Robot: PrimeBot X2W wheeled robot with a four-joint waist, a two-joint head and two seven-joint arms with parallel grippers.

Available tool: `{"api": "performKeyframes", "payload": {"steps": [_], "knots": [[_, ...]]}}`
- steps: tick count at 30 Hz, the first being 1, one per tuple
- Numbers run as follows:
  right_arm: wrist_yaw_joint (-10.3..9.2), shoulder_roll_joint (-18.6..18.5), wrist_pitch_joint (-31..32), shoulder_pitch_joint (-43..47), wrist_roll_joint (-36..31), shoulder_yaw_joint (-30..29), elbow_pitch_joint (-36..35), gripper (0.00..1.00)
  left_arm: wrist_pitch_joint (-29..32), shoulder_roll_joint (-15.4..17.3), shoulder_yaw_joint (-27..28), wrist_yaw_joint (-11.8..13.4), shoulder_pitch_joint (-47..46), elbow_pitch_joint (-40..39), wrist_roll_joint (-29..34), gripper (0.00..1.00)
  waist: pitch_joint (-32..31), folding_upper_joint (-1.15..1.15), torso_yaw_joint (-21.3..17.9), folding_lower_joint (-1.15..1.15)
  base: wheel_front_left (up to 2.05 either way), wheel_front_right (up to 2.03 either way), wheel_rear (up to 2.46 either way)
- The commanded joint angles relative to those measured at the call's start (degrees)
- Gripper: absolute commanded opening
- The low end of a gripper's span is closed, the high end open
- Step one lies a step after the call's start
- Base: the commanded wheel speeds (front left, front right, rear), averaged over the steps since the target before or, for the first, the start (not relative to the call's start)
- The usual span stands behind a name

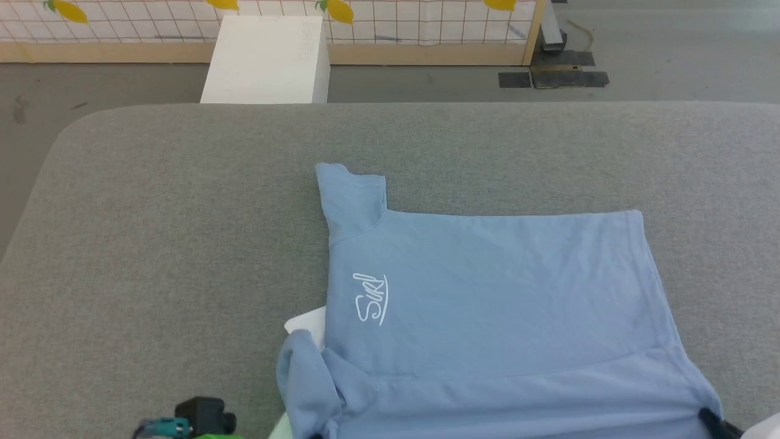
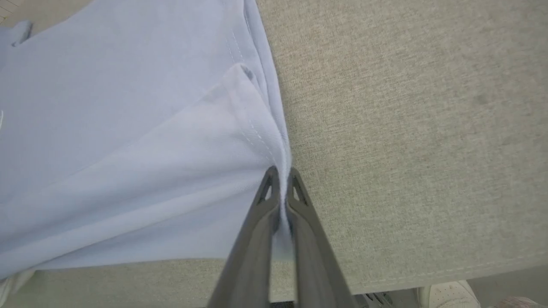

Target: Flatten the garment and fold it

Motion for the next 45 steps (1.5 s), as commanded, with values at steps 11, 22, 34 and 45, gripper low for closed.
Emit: {"api": "performKeyframes", "payload": {"steps": [11, 22, 34, 45], "knots": [[-0.13, -0.36, -3.95, -0.95, 0.67, 2.54, 5.75, 1.0, -3.75, -1.77, 0.52, -1.32, -4.83, 9.2, 0.13, 1.0, -0.6, 0.0, 0.21, 0.0, 0.0, 0.0, 0.0], [-0.13, -0.36, -11.29, -4.45, 0.1, -0.99, -4.35, 1.0, -15.45, -0.61, 5.85, -2.37, -5.7, -0.56, 5.29, 1.0, -0.68, 0.0, 0.25, 0.0, 0.0, 0.0, 0.0], [-0.13, -0.36, -37.29, -4.05, -12.59, 7.62, -0.63, 1.0, -45.41, -3.89, 3.1, -3.59, -5.74, 7.4, 24.08, 1.0, -2.69, 0.0, 0.36, 0.0, 0.0, 0.0, 0.0], [-0.13, -0.36, -43.0, -4.18, -13.6, 8.54, 5.0, 1.0, -43.66, -3.98, 2.07, -3.97, -9.48, 9.06, 24.27, 1.0, -2.37, 0.0, 0.75, 0.0, 0.0, 0.0, 0.0]]}}
